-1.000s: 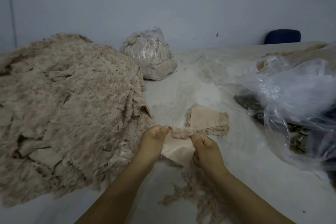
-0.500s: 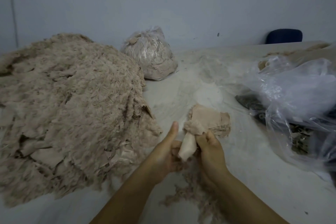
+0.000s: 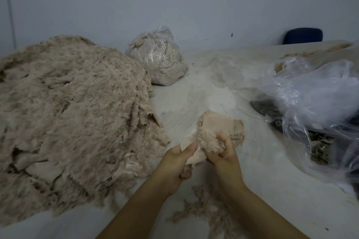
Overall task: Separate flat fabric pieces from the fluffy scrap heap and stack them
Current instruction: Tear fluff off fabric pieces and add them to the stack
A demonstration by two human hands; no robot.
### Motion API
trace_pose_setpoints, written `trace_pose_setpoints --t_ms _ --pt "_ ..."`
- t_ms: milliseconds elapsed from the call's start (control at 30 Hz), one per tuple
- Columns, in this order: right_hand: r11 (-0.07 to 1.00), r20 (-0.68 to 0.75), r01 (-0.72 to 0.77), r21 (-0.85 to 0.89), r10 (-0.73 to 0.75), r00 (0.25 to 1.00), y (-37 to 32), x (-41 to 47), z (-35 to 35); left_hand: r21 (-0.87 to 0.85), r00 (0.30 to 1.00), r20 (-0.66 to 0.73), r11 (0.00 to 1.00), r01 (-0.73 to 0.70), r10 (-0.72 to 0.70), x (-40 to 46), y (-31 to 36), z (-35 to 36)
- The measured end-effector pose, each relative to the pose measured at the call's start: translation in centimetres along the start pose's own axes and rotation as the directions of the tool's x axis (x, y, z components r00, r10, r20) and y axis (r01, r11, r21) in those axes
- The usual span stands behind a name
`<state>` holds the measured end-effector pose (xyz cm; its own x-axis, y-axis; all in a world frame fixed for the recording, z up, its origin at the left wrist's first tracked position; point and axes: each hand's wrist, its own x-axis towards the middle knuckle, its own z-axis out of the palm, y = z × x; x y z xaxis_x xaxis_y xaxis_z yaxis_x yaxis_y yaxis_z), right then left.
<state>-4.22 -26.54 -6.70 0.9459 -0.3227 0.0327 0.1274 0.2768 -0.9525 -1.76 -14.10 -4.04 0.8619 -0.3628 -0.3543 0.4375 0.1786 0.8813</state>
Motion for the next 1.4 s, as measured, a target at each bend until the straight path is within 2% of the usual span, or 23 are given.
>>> trace_pose_setpoints --t_ms 67,100,267,367,467,600,667,733,800,833,867,900,967,1000,1033,1100,1133,1167,1233,1267,1333,1400 --pt "1.000 -0.071 -0.012 -0.013 0.011 0.997 -0.1 0.8 -0.5 0.234 0.989 -0.031 0.963 -0.135 0.146 0.2 -0.3 -0.1" --pt "0.999 -0.111 -0.002 -0.039 -0.002 0.994 -0.2 1.4 -0.9 0.268 0.981 -0.037 0.948 -0.174 0.190 0.2 -0.3 -0.2" --pt "0.976 -0.168 0.063 -0.206 -0.098 0.981 -0.4 4.2 -1.9 0.260 0.930 -0.085 0.909 -0.326 0.357 1.6 0.4 0.4" --pt "0.958 -0.256 0.108 -0.266 -0.178 0.950 -0.9 6.2 -2.6 0.368 0.895 -0.090 0.850 -0.378 0.437 3.9 1.4 1.2" --pt "0.936 -0.313 0.113 -0.334 -0.223 0.923 -1.7 8.0 -3.8 0.488 0.883 -0.088 0.793 -0.365 0.461 6.5 1.9 1.7" --pt "0.815 -0.319 0.007 -0.580 -0.235 0.918 -1.9 9.3 -5.2 0.713 0.922 -0.158 0.687 -0.141 0.353 8.6 1.3 1.1" --pt "0.760 -0.322 -0.088 -0.643 -0.165 0.932 -2.1 9.6 -5.7 0.813 0.905 -0.177 0.576 -0.087 0.386 8.3 1.3 -0.1" --pt "0.691 -0.335 -0.117 -0.713 -0.190 0.923 -2.0 9.4 -5.9 0.952 0.872 -0.103 0.302 -0.054 0.478 7.5 1.5 -1.8" --pt "0.596 -0.246 0.024 -0.803 -0.368 0.897 -1.8 8.6 -5.7 0.999 0.858 -0.049 0.028 0.041 0.511 6.4 2.0 -3.6" --pt "0.512 -0.147 0.107 -0.852 -0.430 0.891 -1.6 8.1 -5.4 0.993 0.871 -0.073 -0.049 0.111 0.486 5.9 2.1 -4.3" --pt "0.415 -0.045 0.143 -0.898 -0.412 0.910 -1.3 7.8 -5.2 0.980 0.886 -0.120 -0.087 0.176 0.448 5.5 2.2 -4.9" --pt "0.319 0.035 0.143 -0.937 -0.320 0.947 -0.9 7.6 -5.0 0.966 0.898 -0.168 -0.112 0.231 0.407 5.1 2.2 -5.4" --pt "0.161 0.071 0.088 -0.983 -0.109 0.991 -0.4 7.2 -4.7 0.953 0.909 -0.182 -0.159 0.257 0.376 4.6 2.0 -6.2" --pt "0.153 0.077 0.093 -0.984 -0.106 0.991 -0.4 6.9 -4.5 0.960 0.909 -0.156 -0.158 0.232 0.386 4.4 1.9 -6.5" --pt "0.198 0.101 0.133 -0.971 -0.164 0.981 -0.5 6.5 -4.1 0.974 0.904 -0.125 -0.121 0.190 0.409 4.1 1.9 -6.6" --pt "0.384 0.153 0.258 -0.887 -0.284 0.947 -0.9 5.2 -2.7 0.998 0.899 -0.054 -0.002 0.061 0.436 3.3 2.0 -6.3" --pt "0.492 0.170 0.282 -0.824 -0.260 0.950 -1.0 4.5 -1.8 0.999 0.895 -0.013 0.034 -0.002 0.446 2.8 2.1 -5.8" --pt "0.608 0.191 0.255 -0.752 -0.168 0.967 -1.1 3.7 -0.7 0.997 0.884 0.033 0.050 -0.063 0.467 2.3 2.2 -5.3" --pt "0.815 0.236 0.041 -0.578 0.119 0.964 -1.4 2.4 1.8 0.981 0.845 0.131 0.058 -0.187 0.519 1.1 2.2 -4.2" --pt "0.868 0.256 -0.104 -0.486 0.255 0.933 -1.6 2.0 2.9 0.964 0.832 0.176 0.078 -0.253 0.527 0.5 2.1 -3.7" --pt "0.884 0.265 -0.333 -0.327 0.425 0.866 -2.0 1.5 4.3 0.918 0.852 0.230 0.185 -0.350 0.471 -0.1 1.7 -3.2" --pt "0.886 0.218 -0.372 -0.275 0.435 0.874 -2.0 1.5 4.8 0.870 0.906 0.200 0.358 -0.339 0.372 -0.6 1.3 -3.6"
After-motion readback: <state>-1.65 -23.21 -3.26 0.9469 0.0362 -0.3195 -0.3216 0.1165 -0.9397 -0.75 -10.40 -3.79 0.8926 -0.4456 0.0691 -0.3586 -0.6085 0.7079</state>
